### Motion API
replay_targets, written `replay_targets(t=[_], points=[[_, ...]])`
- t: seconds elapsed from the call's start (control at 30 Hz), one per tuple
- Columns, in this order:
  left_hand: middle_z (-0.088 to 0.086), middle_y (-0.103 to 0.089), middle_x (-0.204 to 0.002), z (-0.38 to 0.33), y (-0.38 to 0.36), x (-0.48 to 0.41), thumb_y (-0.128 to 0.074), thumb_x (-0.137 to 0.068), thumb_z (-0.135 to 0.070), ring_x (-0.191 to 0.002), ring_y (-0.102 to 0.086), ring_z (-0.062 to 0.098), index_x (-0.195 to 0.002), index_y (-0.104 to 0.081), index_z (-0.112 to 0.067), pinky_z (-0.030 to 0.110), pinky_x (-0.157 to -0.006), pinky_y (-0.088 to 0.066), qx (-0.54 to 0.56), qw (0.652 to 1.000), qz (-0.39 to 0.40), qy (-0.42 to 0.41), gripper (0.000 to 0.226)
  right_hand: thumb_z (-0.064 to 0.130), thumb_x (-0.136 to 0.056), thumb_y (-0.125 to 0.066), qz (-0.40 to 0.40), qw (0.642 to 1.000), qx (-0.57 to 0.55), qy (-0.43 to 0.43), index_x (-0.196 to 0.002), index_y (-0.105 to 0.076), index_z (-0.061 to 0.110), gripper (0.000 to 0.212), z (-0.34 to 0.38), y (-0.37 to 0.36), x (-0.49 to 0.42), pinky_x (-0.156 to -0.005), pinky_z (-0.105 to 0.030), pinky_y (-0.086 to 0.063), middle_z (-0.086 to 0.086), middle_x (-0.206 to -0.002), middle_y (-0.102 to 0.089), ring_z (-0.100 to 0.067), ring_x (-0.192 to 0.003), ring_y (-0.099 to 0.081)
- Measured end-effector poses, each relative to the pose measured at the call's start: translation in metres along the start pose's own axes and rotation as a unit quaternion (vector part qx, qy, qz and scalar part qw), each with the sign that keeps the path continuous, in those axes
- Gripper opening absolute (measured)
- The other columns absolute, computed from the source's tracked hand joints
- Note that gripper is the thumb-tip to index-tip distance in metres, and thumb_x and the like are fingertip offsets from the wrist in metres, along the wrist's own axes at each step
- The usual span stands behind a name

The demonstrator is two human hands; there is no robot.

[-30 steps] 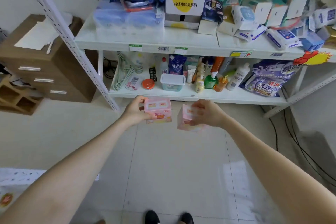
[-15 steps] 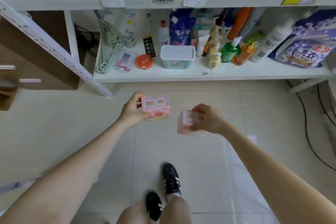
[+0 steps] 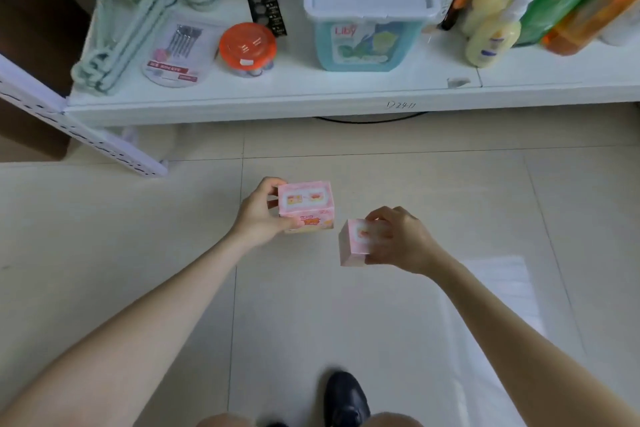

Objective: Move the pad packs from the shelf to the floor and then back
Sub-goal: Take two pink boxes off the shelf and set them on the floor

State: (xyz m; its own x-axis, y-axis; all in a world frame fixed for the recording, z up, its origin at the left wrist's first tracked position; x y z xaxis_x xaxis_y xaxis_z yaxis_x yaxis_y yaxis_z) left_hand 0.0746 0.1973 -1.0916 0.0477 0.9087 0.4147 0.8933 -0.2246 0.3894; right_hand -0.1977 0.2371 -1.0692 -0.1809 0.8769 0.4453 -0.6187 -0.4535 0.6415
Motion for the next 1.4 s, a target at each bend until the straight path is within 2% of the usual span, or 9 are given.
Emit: replay_targets(t=[0.17, 0.37, 0.5, 0.63, 0.83, 0.93, 1.07, 1.23, 1.4], points=[[0.0, -0.064, -0.114, 0.066, -0.032, -0.056, -0.091, -0.058, -0.008, -0.108, -0.063, 0.02, -0.111, -0.053, -0.02, 0.036, -0.087, -0.054, -0.009, 1.0, 0.005, -0.013, 0.067, 0.025, -0.06, -0.088, -0.016, 1.0, 0.015, 0.019, -0.12, -0.059, 0.021, 0.068, -0.049, -0.052, -0.049, -0.074, -0.026, -0.043, 0.013, -0.093, -0.048, -0.013, -0.092, -0.048], [-0.009, -0.063, -0.108, 0.119, -0.06, -0.1, -0.09, -0.058, -0.008, -0.107, -0.063, 0.018, -0.109, -0.052, -0.024, 0.03, -0.081, -0.056, -0.014, 0.999, 0.013, -0.026, 0.066, 0.028, -0.059, -0.088, -0.032, 0.999, 0.026, 0.029, -0.122, -0.057, 0.024, 0.07, -0.088, -0.098, -0.088, -0.077, -0.029, -0.049, 0.008, -0.105, -0.048, -0.011, -0.096, -0.048], [-0.006, -0.065, -0.108, 0.138, -0.068, -0.112, -0.09, -0.052, -0.021, -0.103, -0.064, 0.018, -0.111, -0.052, -0.025, 0.042, -0.084, -0.057, -0.004, 0.999, 0.016, -0.039, 0.07, 0.026, -0.059, -0.087, -0.057, 0.998, 0.016, 0.028, -0.124, -0.057, 0.024, 0.071, -0.101, -0.117, -0.097, -0.079, -0.031, -0.051, 0.011, -0.106, -0.046, -0.012, -0.101, -0.05], [-0.012, -0.065, -0.107, 0.147, -0.075, -0.116, -0.088, -0.047, -0.035, -0.104, -0.064, 0.015, -0.11, -0.052, -0.031, 0.037, -0.086, -0.054, -0.004, 0.998, 0.029, -0.055, 0.073, 0.026, -0.059, -0.087, -0.077, 0.996, 0.011, 0.033, -0.127, -0.056, 0.023, 0.074, -0.105, -0.133, -0.101, -0.083, -0.036, -0.052, 0.011, -0.111, -0.047, -0.015, -0.11, -0.05], [-0.027, -0.051, -0.116, 0.155, -0.073, -0.117, -0.09, -0.063, -0.014, -0.109, -0.055, -0.006, -0.134, -0.047, -0.037, 0.006, -0.083, -0.044, 0.029, 0.997, 0.062, -0.029, 0.086, 0.021, -0.06, -0.089, -0.12, 0.991, -0.017, 0.064, -0.138, -0.046, 0.017, 0.09, -0.104, -0.151, -0.099, -0.084, -0.022, -0.045, 0.003, -0.128, -0.049, -0.016, -0.115, -0.048], [-0.011, -0.051, -0.131, 0.157, -0.069, -0.113, -0.085, -0.07, -0.015, -0.118, -0.054, 0.005, -0.142, -0.041, -0.036, 0.017, -0.095, -0.045, 0.066, 0.994, 0.082, -0.009, 0.087, 0.018, -0.06, -0.091, -0.145, 0.984, -0.095, 0.04, -0.146, -0.035, 0.013, 0.103, -0.11, -0.155, -0.094, -0.093, -0.015, -0.039, 0.003, -0.139, -0.041, -0.007, -0.119, -0.045], [-0.002, -0.059, -0.132, 0.156, -0.073, -0.106, -0.069, -0.088, -0.014, -0.119, -0.06, 0.012, -0.138, -0.049, -0.025, 0.034, -0.1, -0.05, 0.15, 0.984, 0.094, 0.011, 0.055, 0.016, -0.063, -0.09, -0.155, 0.965, -0.212, -0.017, -0.15, -0.029, 0.015, 0.106, -0.114, -0.162, -0.088, -0.09, -0.008, -0.043, 0.007, -0.135, -0.047, -0.001, -0.122, -0.046], [0.0, -0.06, -0.132, 0.154, -0.078, -0.107, -0.064, -0.092, -0.013, -0.117, -0.06, 0.011, -0.137, -0.049, -0.016, 0.021, -0.085, -0.053, 0.169, 0.983, 0.07, 0.025, 0.047, 0.013, -0.065, -0.088, -0.134, 0.959, -0.249, -0.01, -0.148, -0.03, 0.016, 0.102, -0.101, -0.174, -0.097, -0.083, -0.001, -0.043, 0.005, -0.124, -0.055, 0.023, -0.106, -0.047], [-0.008, -0.06, -0.122, 0.153, -0.079, -0.109, -0.065, -0.092, -0.016, -0.11, -0.058, 0.004, -0.132, -0.051, -0.022, 0.016, -0.075, -0.05, 0.146, 0.987, 0.062, 0.021, 0.043, 0.013, -0.065, -0.087, -0.121, 0.962, -0.245, 0.014, -0.147, -0.033, 0.017, 0.098, -0.091, -0.181, -0.108, -0.083, -0.003, -0.044, 0.013, -0.12, -0.058, 0.021, -0.108, -0.048]])
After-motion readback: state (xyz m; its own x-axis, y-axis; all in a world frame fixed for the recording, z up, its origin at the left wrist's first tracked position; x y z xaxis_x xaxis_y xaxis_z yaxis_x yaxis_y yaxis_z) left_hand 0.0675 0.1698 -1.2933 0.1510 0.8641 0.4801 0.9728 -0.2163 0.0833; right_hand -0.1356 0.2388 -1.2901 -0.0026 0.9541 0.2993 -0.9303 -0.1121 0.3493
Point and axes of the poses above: each hand's wrist, its own x-axis away from the middle knuckle, its own y-axis out of the back of the hand, z = x × y, the point moved 1 cm from there along -x, towards the middle knuckle
